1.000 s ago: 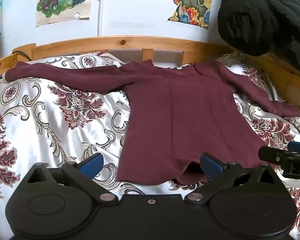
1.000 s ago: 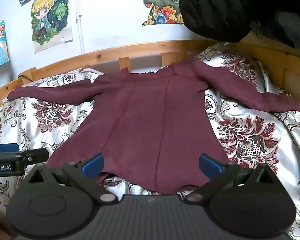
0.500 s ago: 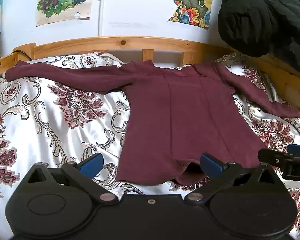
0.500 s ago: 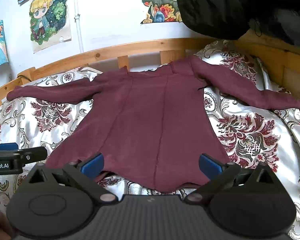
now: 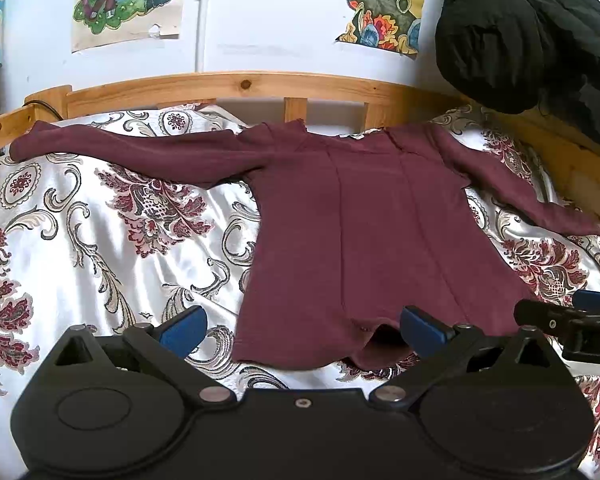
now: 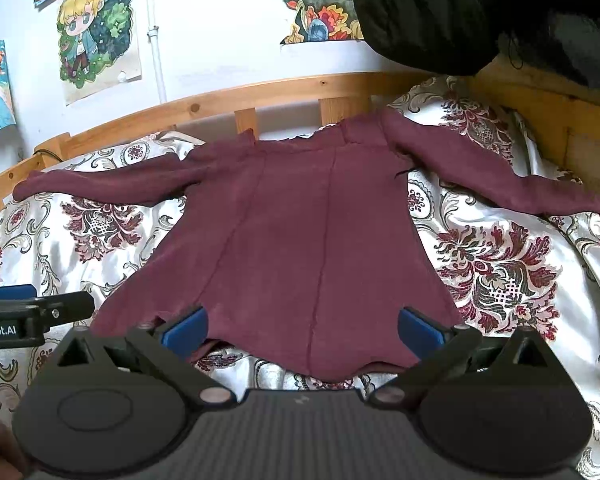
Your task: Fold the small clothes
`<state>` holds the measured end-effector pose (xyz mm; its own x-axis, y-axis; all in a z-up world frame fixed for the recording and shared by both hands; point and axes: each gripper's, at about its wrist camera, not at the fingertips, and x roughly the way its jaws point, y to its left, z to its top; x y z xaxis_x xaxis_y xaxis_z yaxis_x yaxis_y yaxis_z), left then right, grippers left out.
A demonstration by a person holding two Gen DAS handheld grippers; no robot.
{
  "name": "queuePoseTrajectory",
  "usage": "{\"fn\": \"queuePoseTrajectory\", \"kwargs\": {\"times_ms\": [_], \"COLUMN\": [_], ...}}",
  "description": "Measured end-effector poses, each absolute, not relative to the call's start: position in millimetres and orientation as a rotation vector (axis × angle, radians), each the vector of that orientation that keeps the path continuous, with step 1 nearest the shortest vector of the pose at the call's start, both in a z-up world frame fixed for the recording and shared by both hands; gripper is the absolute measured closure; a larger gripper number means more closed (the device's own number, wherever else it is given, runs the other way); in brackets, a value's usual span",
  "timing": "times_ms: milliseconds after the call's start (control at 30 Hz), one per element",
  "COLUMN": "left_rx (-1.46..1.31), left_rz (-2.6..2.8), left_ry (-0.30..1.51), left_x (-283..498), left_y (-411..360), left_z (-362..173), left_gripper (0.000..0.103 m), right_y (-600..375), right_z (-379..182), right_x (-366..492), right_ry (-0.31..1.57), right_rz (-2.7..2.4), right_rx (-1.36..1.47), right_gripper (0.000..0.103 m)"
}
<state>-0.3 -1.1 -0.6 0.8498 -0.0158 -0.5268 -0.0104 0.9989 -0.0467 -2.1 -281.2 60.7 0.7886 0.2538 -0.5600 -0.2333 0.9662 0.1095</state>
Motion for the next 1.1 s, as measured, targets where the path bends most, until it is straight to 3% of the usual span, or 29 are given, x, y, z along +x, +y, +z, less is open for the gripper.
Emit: {"fn": "queuePoseTrajectory", "kwargs": {"times_ms": [1100], "left_rx": [-0.050], "left_rz": [-0.004], "left_ry": [0.557], "left_x": [-0.1], "left_y": [-0.7], "left_z": [-0.9], "left_gripper": [0.001], "right_y": [-281.4], "right_z": [60.1], "right_x": [-0.1], "right_ry": [0.644], "right_rz": [0.262], "right_rx": [0.049], "right_gripper": [0.000]}}
